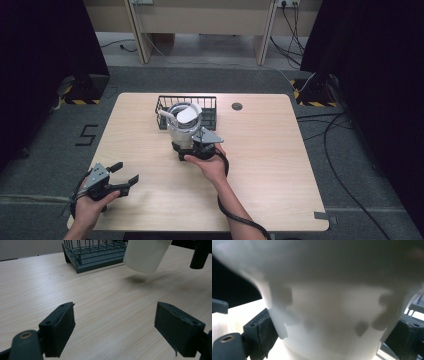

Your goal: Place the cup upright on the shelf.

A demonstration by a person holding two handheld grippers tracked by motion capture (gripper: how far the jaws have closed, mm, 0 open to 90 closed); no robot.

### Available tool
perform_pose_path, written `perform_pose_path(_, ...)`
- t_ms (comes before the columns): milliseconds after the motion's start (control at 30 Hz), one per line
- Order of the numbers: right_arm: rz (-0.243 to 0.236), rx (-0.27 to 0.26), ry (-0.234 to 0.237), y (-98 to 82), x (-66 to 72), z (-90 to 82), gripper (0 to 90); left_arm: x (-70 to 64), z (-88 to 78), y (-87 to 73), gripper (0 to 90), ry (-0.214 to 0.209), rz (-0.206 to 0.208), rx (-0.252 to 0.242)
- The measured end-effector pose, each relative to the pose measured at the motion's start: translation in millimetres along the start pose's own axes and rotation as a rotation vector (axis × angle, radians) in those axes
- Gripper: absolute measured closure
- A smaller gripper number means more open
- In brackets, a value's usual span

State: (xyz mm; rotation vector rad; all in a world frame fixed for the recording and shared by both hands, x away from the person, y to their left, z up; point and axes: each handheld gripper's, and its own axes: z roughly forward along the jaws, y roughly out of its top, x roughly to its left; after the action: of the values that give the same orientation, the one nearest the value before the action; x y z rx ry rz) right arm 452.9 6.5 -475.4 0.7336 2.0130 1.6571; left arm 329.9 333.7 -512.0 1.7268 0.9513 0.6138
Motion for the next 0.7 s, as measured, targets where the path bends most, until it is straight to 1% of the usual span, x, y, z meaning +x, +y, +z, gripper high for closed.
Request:
perform_pose_path(67,0.007,-0.002,-0.015,3.8,-4.4,-1.4,11.4,-0.1,0.1,0.0,16.0,0.000,-0.001,-0.001)
perform_pose_path(200,-0.003,0.004,-0.026,6.9,-8.7,-2.8,11.4,-0.4,0.2,0.2,15.9,-0.001,0.000,-0.001)
perform_pose_path(233,0.002,0.005,-0.037,9.0,-11.0,-3.9,11.4,-0.5,0.4,0.2,16.0,-0.001,0.000,-0.001)
perform_pose_path(467,0.018,0.010,-0.058,13.4,-18.7,-5.3,11.5,-0.6,0.2,0.3,15.9,-0.001,0.000,-0.001)
perform_pose_path(533,0.014,0.017,-0.068,14.7,-20.8,-5.4,11.5,-0.4,0.3,0.3,15.9,-0.001,-0.001,-0.002)
perform_pose_path(633,0.015,0.024,-0.072,16.1,-22.7,-5.1,11.5,-0.6,0.4,0.3,15.9,-0.001,-0.001,-0.002)
perform_pose_path(700,0.026,0.028,-0.072,18.2,-25.7,-4.7,11.5,-0.6,0.3,0.3,15.9,-0.001,-0.001,-0.002)
